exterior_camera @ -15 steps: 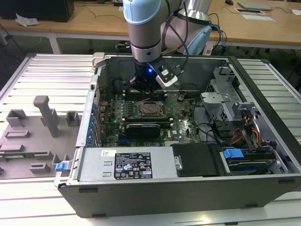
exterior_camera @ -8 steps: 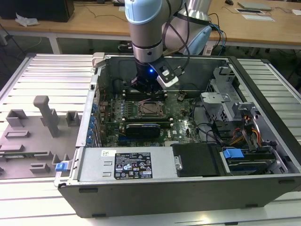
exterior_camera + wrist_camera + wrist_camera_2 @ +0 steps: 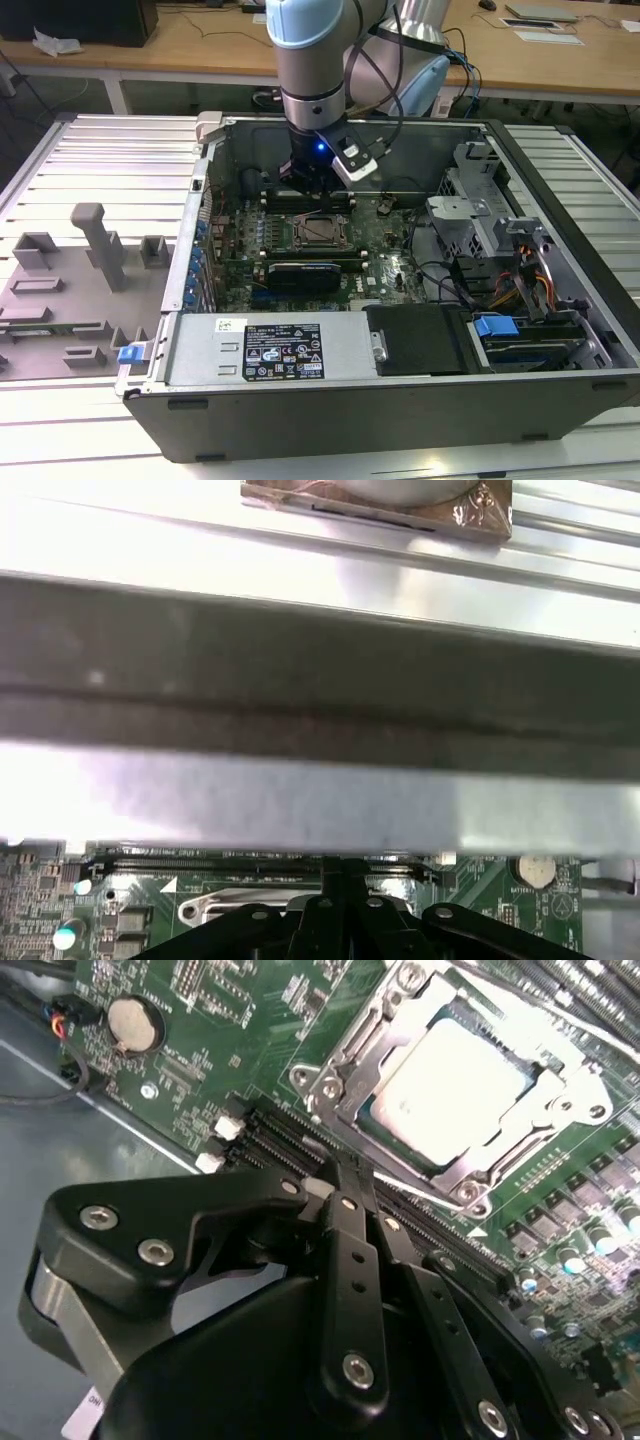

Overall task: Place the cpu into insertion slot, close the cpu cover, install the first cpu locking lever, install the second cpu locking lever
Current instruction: 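Install the first cpu locking lever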

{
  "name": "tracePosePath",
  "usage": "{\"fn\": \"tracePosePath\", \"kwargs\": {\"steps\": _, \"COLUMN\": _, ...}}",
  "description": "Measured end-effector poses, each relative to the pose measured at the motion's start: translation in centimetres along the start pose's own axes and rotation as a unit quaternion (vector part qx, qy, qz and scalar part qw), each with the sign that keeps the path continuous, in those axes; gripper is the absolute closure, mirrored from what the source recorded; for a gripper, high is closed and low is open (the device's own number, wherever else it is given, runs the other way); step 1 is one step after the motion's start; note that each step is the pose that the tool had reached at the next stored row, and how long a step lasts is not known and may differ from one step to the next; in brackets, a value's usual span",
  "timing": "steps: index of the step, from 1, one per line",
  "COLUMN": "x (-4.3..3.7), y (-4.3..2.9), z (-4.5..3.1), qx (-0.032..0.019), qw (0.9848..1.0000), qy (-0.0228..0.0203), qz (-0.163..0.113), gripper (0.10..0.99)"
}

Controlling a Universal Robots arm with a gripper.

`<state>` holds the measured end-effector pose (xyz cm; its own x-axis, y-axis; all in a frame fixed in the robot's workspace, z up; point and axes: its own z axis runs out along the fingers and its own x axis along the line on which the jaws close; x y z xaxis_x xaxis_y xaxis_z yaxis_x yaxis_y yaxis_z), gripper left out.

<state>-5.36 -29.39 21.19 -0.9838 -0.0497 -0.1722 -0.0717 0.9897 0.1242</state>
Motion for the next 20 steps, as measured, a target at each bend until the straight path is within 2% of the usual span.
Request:
{"fn": "tracePosePath", "kwargs": {"steps": 5, "x": 0.04, "y": -0.01, "z": 0.11, "qx": 0.0055, "qw": 0.9995, "qy": -0.0039, "qz": 0.031, "gripper": 0.980}}
{"fn": "tracePosePath", "kwargs": {"steps": 9, "x": 0.45, "y": 0.08, "z": 0.13, "qx": 0.0078, "qw": 0.9990, "qy": -0.0058, "qz": 0.045, "gripper": 0.980}}
{"fn": "tracePosePath", "kwargs": {"steps": 14, "x": 0.46, "y": 0.11, "z": 0.21, "qx": 0.0122, "qw": 0.9975, "qy": -0.0088, "qz": 0.069, "gripper": 0.980}}
{"fn": "tracePosePath", "kwargs": {"steps": 20, "x": 0.45, "y": 0.53, "z": 0.34, "qx": 0.0139, "qw": 0.9967, "qy": -0.0101, "qz": 0.079, "gripper": 0.980}}
